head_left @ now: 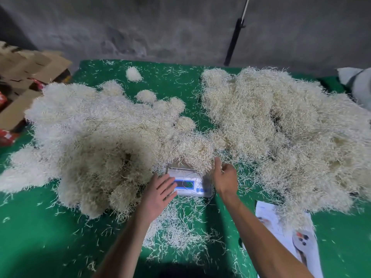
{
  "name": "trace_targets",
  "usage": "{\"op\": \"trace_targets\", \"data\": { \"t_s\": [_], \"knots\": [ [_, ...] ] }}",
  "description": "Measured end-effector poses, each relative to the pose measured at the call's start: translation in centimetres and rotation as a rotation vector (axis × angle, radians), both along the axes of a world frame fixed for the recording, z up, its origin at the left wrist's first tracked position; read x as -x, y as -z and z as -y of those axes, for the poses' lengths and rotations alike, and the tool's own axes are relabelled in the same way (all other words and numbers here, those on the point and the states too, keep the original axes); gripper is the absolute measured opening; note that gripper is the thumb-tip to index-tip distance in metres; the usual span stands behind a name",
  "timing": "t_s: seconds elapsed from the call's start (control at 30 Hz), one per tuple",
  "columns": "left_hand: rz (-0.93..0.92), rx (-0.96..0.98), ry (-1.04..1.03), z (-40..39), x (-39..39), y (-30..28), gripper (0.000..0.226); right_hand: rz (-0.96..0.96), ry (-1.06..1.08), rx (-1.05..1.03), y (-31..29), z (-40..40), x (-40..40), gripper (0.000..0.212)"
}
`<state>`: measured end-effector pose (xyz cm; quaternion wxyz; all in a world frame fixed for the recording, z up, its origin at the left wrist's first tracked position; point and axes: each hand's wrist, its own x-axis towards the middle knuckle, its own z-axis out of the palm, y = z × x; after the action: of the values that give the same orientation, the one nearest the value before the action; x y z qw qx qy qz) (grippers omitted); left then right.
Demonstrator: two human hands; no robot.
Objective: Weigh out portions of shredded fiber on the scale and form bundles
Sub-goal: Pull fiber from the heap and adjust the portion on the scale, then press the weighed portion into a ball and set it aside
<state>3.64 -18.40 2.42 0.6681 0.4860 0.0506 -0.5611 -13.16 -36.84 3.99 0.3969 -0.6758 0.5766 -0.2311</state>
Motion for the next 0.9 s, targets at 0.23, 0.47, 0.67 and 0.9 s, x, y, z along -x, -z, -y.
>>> {"op": "trace_targets", "data": {
  "t_s": [0.23,0.47,0.67,0.9],
  "knots": [
    [-0.046,-0.006,-0.036,-0.7,0.6,-0.1,0.060,-0.024,0.014,-0.077,0.2,-1.9,0.4,0.085],
    [0.433,-0.125,-0.060,1.7,0.7,-2.2,0.028,0.002,0.038,-0.053,-1.1,-2.2,-0.4,0.105],
    [1.382,-0.228,0.100,9.0,-2.5,-5.0,0.050,-0.168,-0.137,-0.073,-1.1,-1.0,-2.6,0.112],
    [1.380,-0.243,0.593,15.5,-4.0,-3.9,0.080,-0.018,-0.140,-0.196,-0.7,2.4,-3.7,0.067]
  ]
}}
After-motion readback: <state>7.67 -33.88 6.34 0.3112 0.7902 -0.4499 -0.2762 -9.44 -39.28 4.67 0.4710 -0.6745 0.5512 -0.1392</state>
